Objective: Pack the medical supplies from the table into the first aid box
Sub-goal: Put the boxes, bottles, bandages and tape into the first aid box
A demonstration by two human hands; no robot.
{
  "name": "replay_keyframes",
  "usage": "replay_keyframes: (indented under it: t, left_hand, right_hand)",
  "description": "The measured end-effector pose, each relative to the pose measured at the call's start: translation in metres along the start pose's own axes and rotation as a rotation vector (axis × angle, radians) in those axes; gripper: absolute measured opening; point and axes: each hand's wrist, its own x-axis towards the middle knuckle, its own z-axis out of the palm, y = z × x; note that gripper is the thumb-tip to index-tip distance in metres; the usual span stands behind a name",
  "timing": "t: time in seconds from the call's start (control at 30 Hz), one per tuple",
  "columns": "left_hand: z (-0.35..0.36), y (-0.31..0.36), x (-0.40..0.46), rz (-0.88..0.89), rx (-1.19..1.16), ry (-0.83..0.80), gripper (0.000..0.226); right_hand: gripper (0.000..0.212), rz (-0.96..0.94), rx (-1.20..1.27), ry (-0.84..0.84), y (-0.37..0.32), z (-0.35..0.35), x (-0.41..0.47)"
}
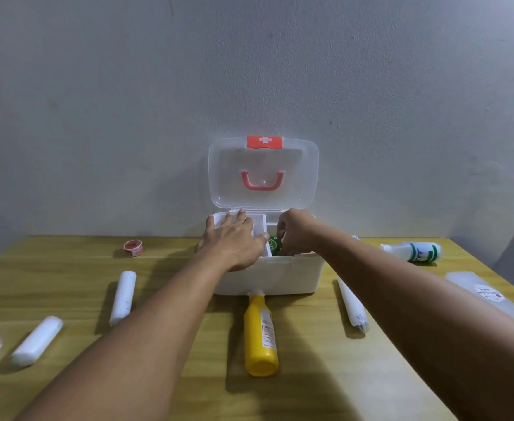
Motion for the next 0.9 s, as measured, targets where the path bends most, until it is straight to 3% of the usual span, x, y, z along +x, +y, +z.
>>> replay_keyframes:
  t: [0.13, 0.3, 0.43, 0.53, 0.73, 0.9]
  left_hand:
    - [-0.001, 0.000, 0.001, 0.017, 0.012, 0.002, 0.065]
    - [-0.013, 0.005, 0.000, 0.026, 0.073, -0.031, 0.064]
    - [-0.021, 0.033, -0.004, 0.110, 0.057, 0.091, 0.058]
    - [-0.018, 0.070, -0.011, 0.226, -0.048, 0.075, 0.063]
    - [-0.002, 0.116, -0.017, 0.326, 0.019, 0.023, 0.059]
    - [0.014, 0.118, -0.014, 0.313, 0.119, 0.038, 0.058]
  right_hand:
    - [0.036, 0.033, 0.176, -0.024, 0.001, -0.019, -0.012]
    - [0.022, -0.012, 0.278, 0.187, 0.024, -0.062, -0.039]
    - [0.017, 0.029, 0.207, 0.318, 0.065, -0.085, -0.068]
    - [0.019, 0.133, 0.105, 0.271, 0.108, -0.088, -0.090]
    - [0.019, 0.389, -0.038, 0.188, 0.194, -0.079, -0.138]
    - [0.044, 0.549, -0.175, 0.072, 0.228, -0.066, -0.165]
